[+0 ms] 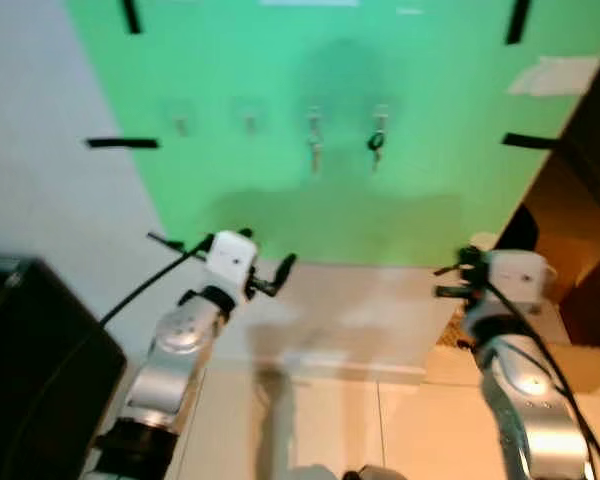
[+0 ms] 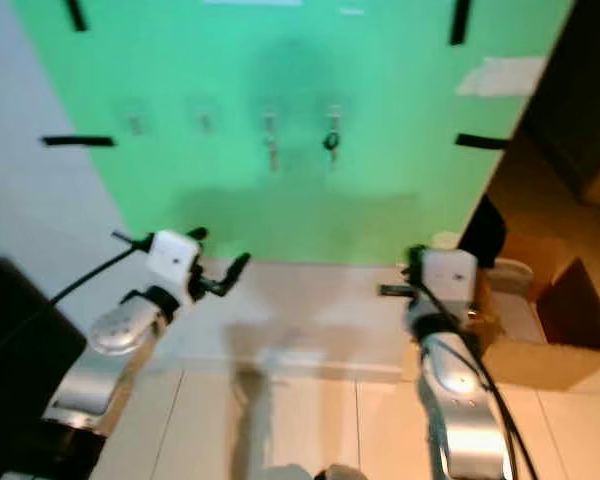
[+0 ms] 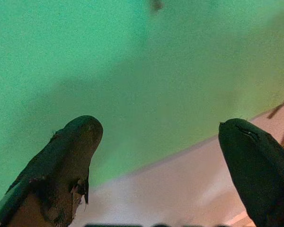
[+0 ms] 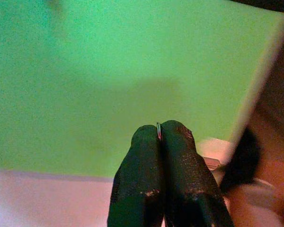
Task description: Hang keys on a hook
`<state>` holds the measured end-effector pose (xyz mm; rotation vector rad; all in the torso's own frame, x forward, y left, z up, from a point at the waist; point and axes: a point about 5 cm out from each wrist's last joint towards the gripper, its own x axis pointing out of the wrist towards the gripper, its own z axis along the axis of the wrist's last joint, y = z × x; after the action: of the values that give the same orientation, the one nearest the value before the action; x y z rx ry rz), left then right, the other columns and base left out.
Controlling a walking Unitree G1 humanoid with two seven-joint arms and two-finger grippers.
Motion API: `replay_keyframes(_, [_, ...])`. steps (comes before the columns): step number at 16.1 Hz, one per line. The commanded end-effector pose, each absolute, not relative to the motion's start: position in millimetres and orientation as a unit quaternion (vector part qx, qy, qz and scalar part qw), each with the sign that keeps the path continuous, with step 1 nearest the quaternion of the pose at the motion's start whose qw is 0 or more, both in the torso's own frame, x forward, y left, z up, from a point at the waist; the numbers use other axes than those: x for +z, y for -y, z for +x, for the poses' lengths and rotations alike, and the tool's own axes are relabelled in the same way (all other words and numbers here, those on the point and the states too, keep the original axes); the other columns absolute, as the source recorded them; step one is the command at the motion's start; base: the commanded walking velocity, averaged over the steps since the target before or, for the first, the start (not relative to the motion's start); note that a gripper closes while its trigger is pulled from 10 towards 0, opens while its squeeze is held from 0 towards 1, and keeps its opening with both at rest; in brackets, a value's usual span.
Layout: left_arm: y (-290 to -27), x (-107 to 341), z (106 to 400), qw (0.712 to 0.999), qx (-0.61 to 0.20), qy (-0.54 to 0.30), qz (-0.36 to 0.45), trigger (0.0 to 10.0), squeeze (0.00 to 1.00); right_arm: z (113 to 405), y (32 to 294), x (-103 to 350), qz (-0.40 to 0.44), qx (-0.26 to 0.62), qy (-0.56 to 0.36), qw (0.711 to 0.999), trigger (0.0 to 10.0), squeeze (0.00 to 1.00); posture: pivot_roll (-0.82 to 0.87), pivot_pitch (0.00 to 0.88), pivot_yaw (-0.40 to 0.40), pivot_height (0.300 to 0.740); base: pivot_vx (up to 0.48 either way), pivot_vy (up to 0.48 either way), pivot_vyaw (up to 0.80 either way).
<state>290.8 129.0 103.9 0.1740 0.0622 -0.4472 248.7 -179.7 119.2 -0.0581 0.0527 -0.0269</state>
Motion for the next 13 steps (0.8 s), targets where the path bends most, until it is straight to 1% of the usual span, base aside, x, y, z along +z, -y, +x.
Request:
replay_keyframes(1, [-132,108,291,0.972,-0.215,-0.025,0.088,10.0,0.04,251,178,118,-0.025,0.004,-0.037,0.999,10.0,0.00,-0.07,0.000,0.022,0.740,0.000,0.000,0.00])
replay_keyframes(2, [-133,111,292,0.972,-0.215,-0.020,0.089,10.0,0.05,252,175,119,-0.032,0.022,-0.037,0.999,10.0,0.00,-0.09,0.000,0.042,0.740,0.000,0.000,0.00])
replay_keyframes(3, [-131,113,294,0.972,-0.220,-0.009,0.085,10.0,0.05,252,175,121,-0.045,0.033,-0.035,0.998,10.0,0.00,-0.11,0.000,0.054,0.740,0.000,0.000,0.80])
replay_keyframes(5, [-128,113,296,0.971,-0.224,-0.008,0.082,10.0,0.06,250,177,123,-0.042,0.028,-0.032,0.998,10.0,0.00,-0.12,0.000,0.066,0.740,0.000,0.000,0.80])
replay_keyframes(8, [-126,115,297,0.971,-0.224,-0.007,0.082,10.0,0.06,251,177,121,-0.039,0.030,-0.034,0.998,10.0,0.00,-0.10,0.000,0.058,0.740,0.259,0.000,0.80])
replay_keyframes(11, [-132,114,295,0.971,-0.224,-0.012,0.085,10.0,0.06,258,167,124,-0.050,0.058,-0.024,0.997,10.0,0.00,-0.11,0.000,0.079,0.740,0.282,0.000,0.80])
replay_keyframes(13, [-132,113,297,0.969,-0.229,-0.014,0.089,10.0,0.06,257,168,126,-0.042,0.063,-0.018,0.997,10.0,0.00,-0.12,0.000,0.086,0.740,0.283,0.000,0.00])
